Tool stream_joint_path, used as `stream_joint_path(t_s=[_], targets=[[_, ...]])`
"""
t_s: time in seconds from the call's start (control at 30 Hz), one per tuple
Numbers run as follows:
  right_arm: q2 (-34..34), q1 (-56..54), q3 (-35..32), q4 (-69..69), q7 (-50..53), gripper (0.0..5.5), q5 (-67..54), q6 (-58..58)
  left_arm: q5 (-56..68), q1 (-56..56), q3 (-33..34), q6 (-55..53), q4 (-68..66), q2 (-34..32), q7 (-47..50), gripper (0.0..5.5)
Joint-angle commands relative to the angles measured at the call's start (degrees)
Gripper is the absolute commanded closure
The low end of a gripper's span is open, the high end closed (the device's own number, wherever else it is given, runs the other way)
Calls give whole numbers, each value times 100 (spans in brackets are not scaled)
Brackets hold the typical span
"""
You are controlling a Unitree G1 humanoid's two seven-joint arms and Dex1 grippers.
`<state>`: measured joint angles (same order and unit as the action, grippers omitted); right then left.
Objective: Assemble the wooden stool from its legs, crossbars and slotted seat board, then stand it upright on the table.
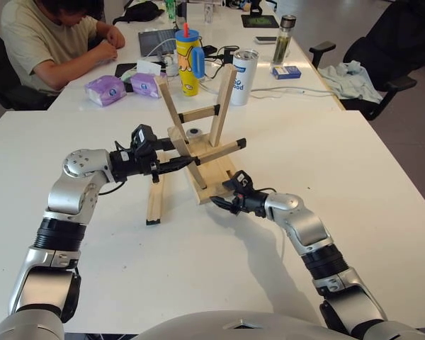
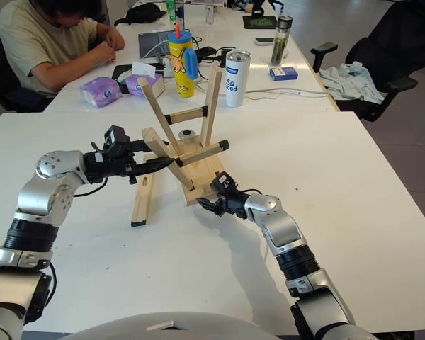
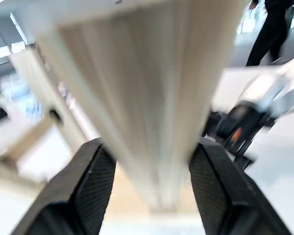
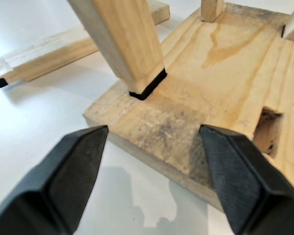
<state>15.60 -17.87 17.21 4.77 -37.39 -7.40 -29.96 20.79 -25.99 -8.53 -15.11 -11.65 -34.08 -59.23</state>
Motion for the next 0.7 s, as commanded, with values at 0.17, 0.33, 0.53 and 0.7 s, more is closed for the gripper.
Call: stream_joint_path(t_s=[0.17,0.33,0.53,0.7], targets=[[-4,191,258,429,1,205,152,-393,-776,321,-567,-86,-337,-63,-282,185],[14,265,316,430,36,205,184,-375,-872,656,-246,-145,81,-389,-191,103],[46,403,350,502,94,224,208,-294,1692,122,2108,-1508,1115,-203,415,35],[68,416,389,577,123,224,238,-206,4507,-1584,3486,-1968,1755,332,2337,35]])
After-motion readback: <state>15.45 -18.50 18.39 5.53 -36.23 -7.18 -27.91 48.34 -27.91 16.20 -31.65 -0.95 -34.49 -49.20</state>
